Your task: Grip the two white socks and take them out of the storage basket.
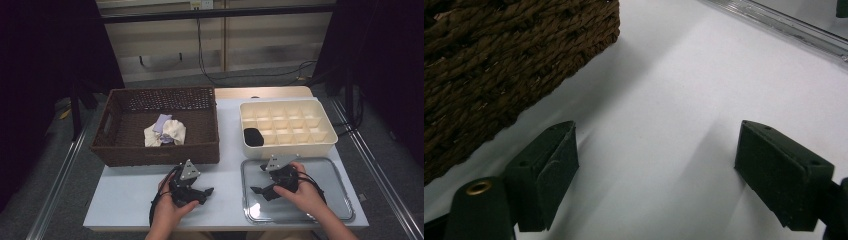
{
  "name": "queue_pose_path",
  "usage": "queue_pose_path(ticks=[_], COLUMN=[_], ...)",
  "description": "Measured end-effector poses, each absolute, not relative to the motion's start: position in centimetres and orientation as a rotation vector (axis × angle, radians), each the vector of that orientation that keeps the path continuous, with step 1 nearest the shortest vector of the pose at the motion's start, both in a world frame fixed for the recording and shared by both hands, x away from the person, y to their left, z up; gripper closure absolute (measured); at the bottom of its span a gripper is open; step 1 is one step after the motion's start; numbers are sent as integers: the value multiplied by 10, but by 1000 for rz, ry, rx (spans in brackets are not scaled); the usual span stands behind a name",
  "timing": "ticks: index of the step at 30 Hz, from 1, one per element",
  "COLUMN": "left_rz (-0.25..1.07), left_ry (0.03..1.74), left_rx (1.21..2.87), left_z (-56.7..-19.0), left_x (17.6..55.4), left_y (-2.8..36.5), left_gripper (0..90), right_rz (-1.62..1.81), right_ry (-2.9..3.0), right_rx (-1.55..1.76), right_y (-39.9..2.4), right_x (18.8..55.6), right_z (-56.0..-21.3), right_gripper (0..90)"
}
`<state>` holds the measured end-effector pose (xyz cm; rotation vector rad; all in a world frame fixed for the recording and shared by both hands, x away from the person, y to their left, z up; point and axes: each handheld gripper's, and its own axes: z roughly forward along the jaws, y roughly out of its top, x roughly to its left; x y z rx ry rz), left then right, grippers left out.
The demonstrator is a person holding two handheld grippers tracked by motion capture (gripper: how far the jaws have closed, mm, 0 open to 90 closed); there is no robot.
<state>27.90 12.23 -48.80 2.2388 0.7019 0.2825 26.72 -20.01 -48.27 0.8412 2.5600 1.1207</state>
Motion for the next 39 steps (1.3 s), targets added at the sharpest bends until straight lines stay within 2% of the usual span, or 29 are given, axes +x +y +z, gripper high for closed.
queue_pose_path(ticks=[18, 22, 27, 39], left_rz=[288, 241, 248, 157], left_ry=[722, 745, 746, 778], left_rx=[2229, 2213, 2216, 2189], left_z=[-487, -486, -472, -424], left_x=[279, 282, 285, 299], left_y=[123, 125, 127, 138], left_gripper=[194, 207, 209, 212], right_rz=[1124, 1123, 1123, 1123], right_ry=[2549, 2550, 2550, 2551], right_rx=[840, 846, 846, 848], right_y=[-200, -200, -200, -200], right_x=[266, 266, 266, 266], right_z=[-484, -483, -483, -483], right_gripper=[158, 158, 158, 158])
